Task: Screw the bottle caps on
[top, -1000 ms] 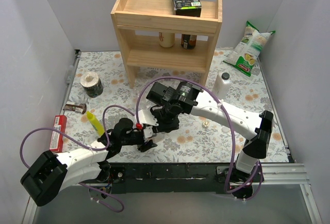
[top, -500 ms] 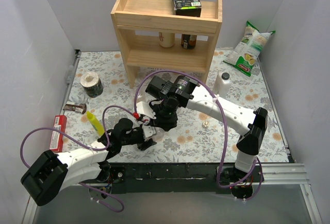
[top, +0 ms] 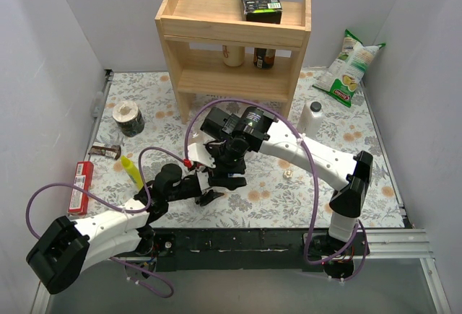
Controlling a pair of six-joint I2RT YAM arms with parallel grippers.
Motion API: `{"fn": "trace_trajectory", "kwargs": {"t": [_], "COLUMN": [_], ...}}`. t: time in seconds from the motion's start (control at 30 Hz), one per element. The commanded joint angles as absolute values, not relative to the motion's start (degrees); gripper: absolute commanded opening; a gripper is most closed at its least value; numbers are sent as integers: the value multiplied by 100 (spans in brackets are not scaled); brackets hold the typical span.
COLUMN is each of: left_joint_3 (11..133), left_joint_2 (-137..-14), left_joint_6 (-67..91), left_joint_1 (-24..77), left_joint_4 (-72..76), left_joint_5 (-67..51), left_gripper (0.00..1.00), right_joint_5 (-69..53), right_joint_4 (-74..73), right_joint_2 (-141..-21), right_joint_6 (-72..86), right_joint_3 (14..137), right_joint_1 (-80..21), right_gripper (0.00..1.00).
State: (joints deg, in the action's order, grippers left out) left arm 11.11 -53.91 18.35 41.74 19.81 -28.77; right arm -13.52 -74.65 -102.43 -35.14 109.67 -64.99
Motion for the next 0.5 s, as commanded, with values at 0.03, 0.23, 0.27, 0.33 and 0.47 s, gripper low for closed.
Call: {"fn": "trace_trajectory", "kwargs": {"t": [0.03,0.23,0.27,0.33,0.47], "left_joint_3": [1274,1467,1581,1740,1907], "left_joint_2": [-5291,-5440,-5475,-5554,-5651], "left_joint_6": [1697,1591,1573,1425,1301], "left_joint_1": [4166,4157,4157,4157,4148], "left_joint_4": [2084,1637,1522,1040,607], "left_joint_5": [-3181,-3471,-3654,-3875,-4350], "left_gripper": [0,0,0,0,0], "right_joint_5": [-1336,-1668,-1740,-1741,-1582], "right_joint_4": [-7497,-7488,-7471,-7183,-6514], "right_joint_2": [-10038,-9555,-9362,-9081,-8325], "right_joint_6": [-3639,-3857,-3937,-4191,-4990], "right_joint_3": [11303,11347,11286,10736,9828], "right_joint_1": [-6530,-6504,-6513,-6504,-6504], "right_gripper": [91,93,93,93,89]}}
